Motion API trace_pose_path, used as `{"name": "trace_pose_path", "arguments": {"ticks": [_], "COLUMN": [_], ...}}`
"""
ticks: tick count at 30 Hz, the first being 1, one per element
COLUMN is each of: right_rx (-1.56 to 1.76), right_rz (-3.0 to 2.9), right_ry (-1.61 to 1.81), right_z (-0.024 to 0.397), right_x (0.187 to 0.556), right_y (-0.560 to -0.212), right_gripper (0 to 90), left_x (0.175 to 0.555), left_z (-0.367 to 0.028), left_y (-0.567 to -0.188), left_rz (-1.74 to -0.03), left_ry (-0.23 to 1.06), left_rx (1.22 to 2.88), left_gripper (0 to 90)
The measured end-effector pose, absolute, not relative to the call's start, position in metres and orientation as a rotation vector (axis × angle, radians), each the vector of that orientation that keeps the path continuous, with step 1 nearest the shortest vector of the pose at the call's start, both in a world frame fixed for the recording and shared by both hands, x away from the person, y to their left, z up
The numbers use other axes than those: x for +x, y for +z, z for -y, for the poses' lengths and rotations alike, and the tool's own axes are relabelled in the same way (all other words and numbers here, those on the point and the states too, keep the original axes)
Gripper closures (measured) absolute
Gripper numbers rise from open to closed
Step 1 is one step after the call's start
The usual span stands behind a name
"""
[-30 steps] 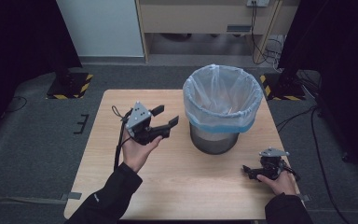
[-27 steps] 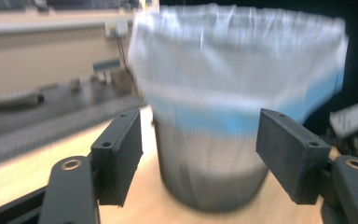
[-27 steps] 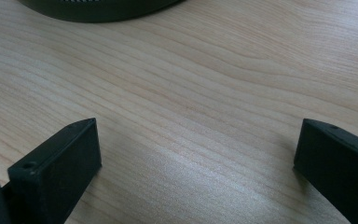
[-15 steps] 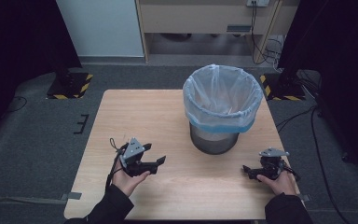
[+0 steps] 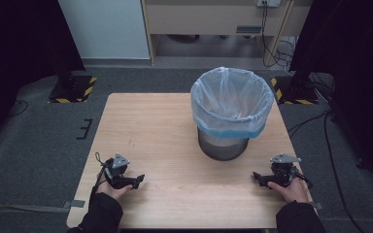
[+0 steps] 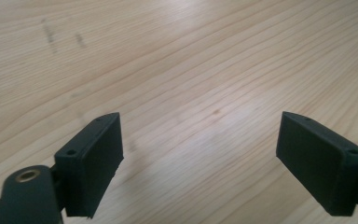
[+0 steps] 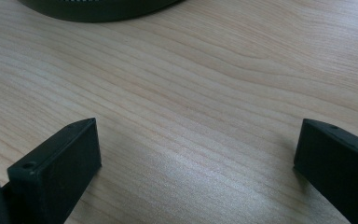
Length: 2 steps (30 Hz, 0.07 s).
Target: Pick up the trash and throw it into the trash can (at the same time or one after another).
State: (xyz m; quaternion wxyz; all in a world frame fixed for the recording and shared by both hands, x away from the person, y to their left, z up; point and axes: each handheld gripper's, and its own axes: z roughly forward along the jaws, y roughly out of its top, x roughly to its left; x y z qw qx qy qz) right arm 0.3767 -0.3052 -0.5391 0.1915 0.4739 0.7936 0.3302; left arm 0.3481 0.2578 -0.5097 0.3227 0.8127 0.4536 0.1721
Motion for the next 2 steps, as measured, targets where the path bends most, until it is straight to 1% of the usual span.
{"name": "trace_pose_path", "arguments": {"ticks": [1, 2], "right_rx": [1.329, 1.329], "right_rz": [-2.229, -2.229], "right_ry": [0.928, 0.928], "right_z": [0.3052, 0.3052], "right_x": [0.3767, 0.3767], "right_y": [-0.5392, -0.5392], "right_gripper": [0.7, 0.7], "left_x": [0.35, 0.35], "left_z": [-0.2663, -0.2663], "left_y": [-0.5107, -0.5107], "left_rz": [-1.207, -1.207], "left_ry": [0.472, 0.472], "left_rx": [2.147, 2.147], "left_gripper": [12.3, 12.2]}}
